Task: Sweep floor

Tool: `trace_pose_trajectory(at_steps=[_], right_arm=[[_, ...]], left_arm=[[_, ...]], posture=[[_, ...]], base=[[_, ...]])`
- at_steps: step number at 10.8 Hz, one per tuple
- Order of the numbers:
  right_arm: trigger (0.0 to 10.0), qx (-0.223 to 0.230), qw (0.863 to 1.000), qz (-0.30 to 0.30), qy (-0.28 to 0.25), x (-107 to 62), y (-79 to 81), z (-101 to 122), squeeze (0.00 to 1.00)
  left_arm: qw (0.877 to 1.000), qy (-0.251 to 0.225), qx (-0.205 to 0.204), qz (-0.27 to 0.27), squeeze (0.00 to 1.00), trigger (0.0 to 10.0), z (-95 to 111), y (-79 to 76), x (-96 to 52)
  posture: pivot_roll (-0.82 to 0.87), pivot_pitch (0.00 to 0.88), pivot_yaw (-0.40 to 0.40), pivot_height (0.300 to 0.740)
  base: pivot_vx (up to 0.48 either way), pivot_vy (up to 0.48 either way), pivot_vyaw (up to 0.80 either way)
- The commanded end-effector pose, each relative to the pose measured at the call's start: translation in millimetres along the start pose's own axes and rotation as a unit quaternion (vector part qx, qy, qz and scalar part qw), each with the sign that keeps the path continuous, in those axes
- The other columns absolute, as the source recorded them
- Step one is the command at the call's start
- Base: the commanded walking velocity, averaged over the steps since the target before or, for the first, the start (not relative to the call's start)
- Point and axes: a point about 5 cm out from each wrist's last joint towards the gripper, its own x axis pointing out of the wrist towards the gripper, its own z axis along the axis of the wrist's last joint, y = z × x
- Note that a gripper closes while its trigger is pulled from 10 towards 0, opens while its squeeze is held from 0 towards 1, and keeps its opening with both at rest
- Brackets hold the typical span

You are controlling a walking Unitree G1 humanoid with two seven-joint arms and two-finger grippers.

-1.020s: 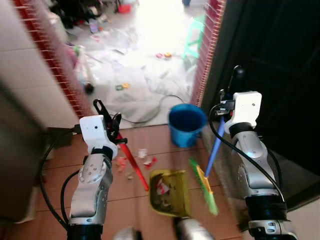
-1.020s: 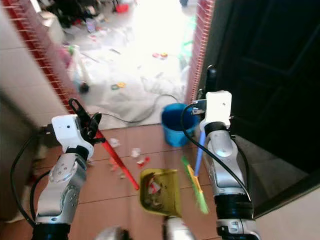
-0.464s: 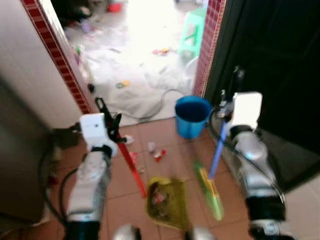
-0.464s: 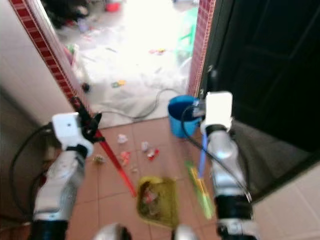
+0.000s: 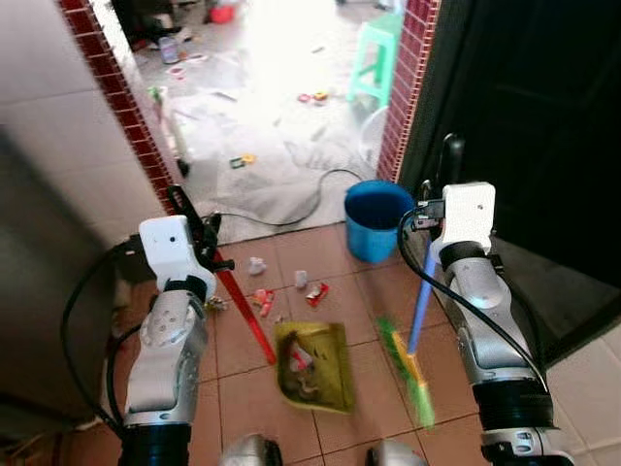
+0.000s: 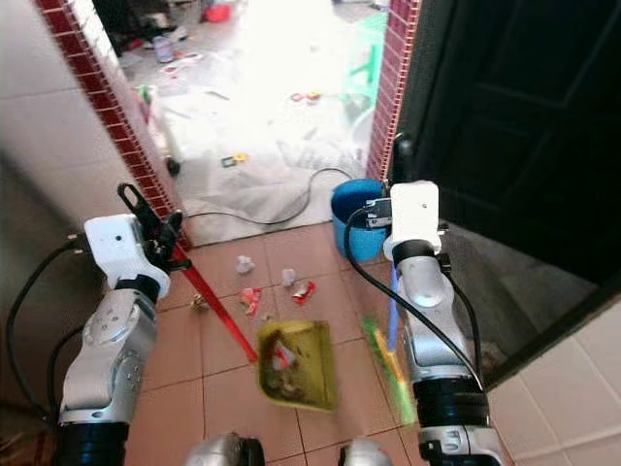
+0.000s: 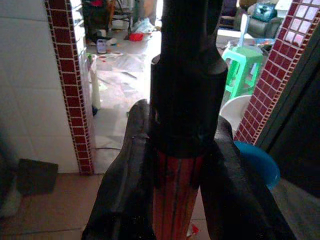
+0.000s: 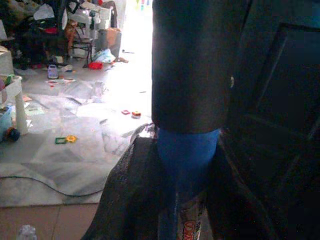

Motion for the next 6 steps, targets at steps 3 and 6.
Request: trace_pose_trajectory(at_steps=[3,6], right_arm=[[10.0,-0.021,1.0,-0.008,0.009,2.0,-4.8,-2.1,0.0],[10.0,-0.027,0.999,-0.016,0.029,0.1,-4.8,-9.3,0.0]], left_arm=[[0.995,-0.096,-0.017,0.017,0.0,10.0,51.0,0.0,15.7],[0.979,-0.198,-0.046,0.002,0.0,10.0,119.3,-6.7,33.6]], posture=[[-0.13,0.046,0.073,0.74],[-0.12,0.049,0.077,0.74]], base=[[0.0,0.0,0.0],[0.0,0.0,-0.27]])
